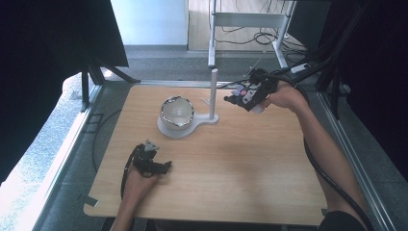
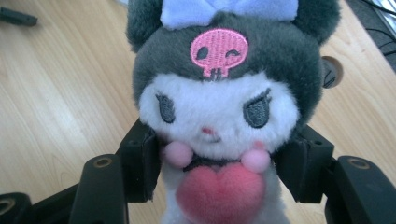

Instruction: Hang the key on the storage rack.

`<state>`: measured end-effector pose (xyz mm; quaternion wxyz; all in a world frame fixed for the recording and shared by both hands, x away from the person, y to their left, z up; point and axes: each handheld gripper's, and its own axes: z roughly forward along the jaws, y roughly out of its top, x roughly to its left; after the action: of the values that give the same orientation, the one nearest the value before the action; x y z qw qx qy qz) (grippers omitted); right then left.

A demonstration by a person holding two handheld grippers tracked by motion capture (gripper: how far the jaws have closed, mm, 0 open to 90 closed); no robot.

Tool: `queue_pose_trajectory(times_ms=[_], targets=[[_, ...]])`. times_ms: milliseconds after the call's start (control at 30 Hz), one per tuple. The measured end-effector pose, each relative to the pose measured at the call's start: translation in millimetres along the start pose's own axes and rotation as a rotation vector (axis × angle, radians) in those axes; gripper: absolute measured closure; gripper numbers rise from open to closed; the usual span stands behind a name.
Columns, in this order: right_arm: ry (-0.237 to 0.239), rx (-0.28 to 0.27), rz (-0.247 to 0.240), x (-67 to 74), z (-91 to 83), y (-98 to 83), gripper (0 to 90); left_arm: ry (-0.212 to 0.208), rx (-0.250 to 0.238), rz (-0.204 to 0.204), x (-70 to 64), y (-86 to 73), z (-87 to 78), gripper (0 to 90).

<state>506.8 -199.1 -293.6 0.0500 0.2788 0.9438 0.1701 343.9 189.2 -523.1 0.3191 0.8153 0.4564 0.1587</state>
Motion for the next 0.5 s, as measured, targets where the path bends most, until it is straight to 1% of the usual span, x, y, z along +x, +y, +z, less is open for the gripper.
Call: queue_pose_trajectory(times_ms=[33,100,200,500], targets=[[-0.005,-0.003,0.009,-1.9,-2.0,3.4,38.2,0.0,0.0,-0.001,-0.1,0.0,0.0,1.8],[-0.008,-0.003,0.011,-3.0,-2.9,5.0,38.2,0.0,-0.001,-0.001,-0.1,0.0,0.1,1.8],[-0.018,-0.006,0.025,-7.6,-4.9,11.8,38.2,0.001,-0.001,-0.001,-0.1,0.0,0.1,1.8],[-0.026,-0.02,0.051,-16.2,-4.5,23.9,38.3,-0.001,-0.001,-0.002,-0.1,0.0,0.1,1.8]])
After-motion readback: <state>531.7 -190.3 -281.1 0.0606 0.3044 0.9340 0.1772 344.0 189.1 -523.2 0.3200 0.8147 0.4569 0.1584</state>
